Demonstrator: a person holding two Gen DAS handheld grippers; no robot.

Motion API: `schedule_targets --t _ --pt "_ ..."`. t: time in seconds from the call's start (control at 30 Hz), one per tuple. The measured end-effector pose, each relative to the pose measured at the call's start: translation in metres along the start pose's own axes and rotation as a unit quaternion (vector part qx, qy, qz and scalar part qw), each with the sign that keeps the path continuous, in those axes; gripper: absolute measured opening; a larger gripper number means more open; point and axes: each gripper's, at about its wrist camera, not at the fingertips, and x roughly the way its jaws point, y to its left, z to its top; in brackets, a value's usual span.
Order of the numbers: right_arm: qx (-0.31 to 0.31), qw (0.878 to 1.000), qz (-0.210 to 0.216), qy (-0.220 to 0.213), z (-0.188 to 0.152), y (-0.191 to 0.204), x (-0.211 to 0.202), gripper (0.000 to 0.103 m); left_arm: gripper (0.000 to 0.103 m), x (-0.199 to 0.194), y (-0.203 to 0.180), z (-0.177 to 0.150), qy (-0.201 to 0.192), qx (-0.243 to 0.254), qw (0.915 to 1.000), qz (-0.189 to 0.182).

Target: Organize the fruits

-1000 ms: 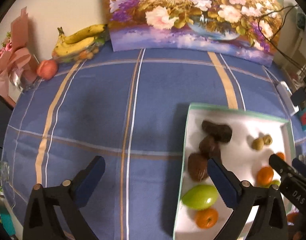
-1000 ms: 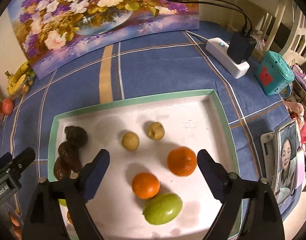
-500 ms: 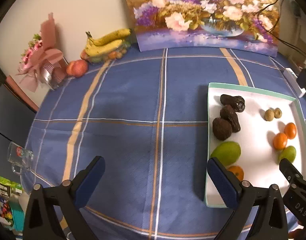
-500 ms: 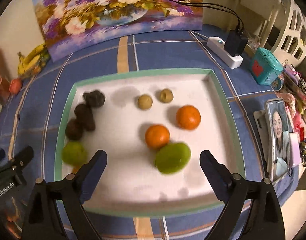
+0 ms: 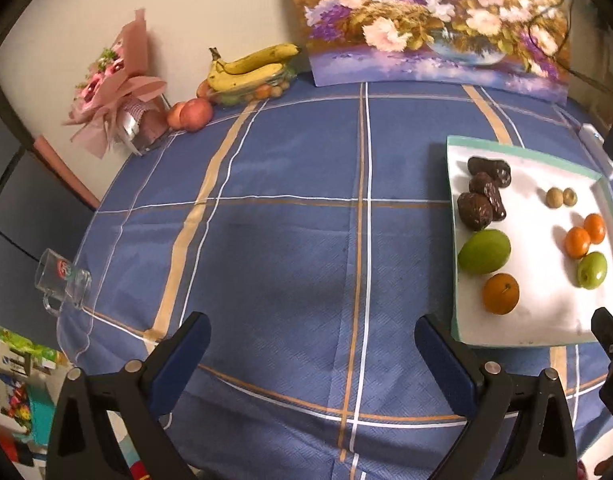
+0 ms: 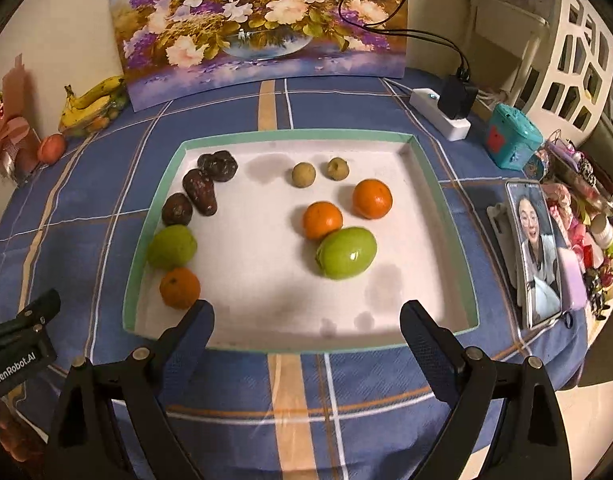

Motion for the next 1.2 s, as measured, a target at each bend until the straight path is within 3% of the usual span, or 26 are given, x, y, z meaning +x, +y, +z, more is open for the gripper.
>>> schedule_targets --t 0.33,1.2 --pt "-0.001 1.0 -0.006 -0.007 0.002 -0.001 -0.003 0.094 0.103 0.006 0.007 0.001 0.009 -0.003 0.9998 -0.016" --pt "-0.022 1.0 0.001 0.006 0.0 0.008 0.004 0.094 0.103 0.013 0.004 0.0 0.028 0.01 0.9994 -0.015"
